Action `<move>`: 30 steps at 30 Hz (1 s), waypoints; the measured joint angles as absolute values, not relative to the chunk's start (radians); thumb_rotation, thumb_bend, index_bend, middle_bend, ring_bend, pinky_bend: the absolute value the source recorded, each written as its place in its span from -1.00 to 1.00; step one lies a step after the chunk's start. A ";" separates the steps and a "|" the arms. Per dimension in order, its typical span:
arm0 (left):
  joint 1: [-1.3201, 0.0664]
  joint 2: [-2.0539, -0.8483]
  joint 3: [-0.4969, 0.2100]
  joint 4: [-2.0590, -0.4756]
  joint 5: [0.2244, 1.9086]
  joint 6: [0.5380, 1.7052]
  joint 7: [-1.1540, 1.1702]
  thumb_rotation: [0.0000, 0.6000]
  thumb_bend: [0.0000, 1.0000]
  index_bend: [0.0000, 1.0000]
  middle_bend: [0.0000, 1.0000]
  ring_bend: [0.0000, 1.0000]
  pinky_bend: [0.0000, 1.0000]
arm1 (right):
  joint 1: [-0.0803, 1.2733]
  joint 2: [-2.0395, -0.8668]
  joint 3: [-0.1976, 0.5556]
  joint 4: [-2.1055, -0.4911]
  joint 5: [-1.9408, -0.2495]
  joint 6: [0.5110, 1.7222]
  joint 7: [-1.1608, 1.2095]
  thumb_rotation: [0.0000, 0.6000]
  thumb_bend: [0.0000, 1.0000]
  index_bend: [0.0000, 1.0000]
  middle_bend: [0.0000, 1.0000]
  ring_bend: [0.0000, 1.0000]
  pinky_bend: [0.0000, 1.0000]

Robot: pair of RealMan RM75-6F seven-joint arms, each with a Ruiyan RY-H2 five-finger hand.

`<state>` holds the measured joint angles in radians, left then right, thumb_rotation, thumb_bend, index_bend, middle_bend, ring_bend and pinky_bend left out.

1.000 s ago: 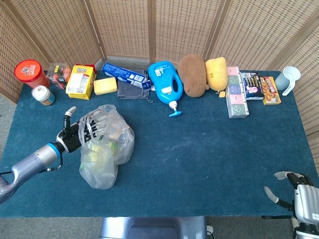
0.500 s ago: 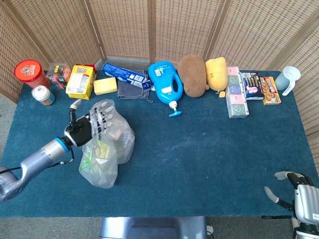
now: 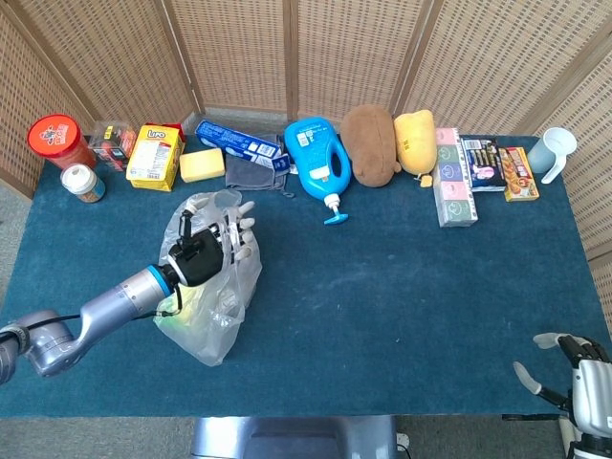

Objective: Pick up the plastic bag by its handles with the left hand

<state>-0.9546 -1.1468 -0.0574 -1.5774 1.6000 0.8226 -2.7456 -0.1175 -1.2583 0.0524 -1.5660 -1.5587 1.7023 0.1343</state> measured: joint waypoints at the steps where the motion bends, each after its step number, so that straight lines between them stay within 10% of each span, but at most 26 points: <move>1: -0.956 -1.148 -0.060 -1.579 1.598 0.824 -2.748 -1.00 -0.08 -0.21 0.11 0.18 0.40 | -0.118 -1.258 0.052 -1.566 -1.559 1.703 0.135 -0.43 -0.51 -0.15 -0.04 -0.21 -0.43; 8: -0.965 -1.150 -0.078 -1.595 1.589 0.845 -2.769 -0.94 0.13 -0.04 0.38 0.51 0.67 | -0.118 -1.260 0.052 -1.567 -1.564 1.703 0.136 -0.43 -0.51 -0.15 -0.04 -0.21 -0.43; 19: -0.949 -1.095 -0.124 -1.652 1.512 0.851 -2.680 0.14 0.46 0.28 0.52 0.64 0.77 | -0.118 -1.260 0.052 -1.567 -1.566 1.703 0.138 -0.42 -0.51 -0.15 -0.04 -0.21 -0.43; 30: -0.932 -0.967 -0.231 -1.766 1.431 0.831 -2.581 0.39 0.50 0.32 0.56 0.66 0.78 | -0.115 -1.265 0.053 -1.565 -1.572 1.703 0.145 -0.41 -0.51 -0.15 -0.04 -0.21 -0.43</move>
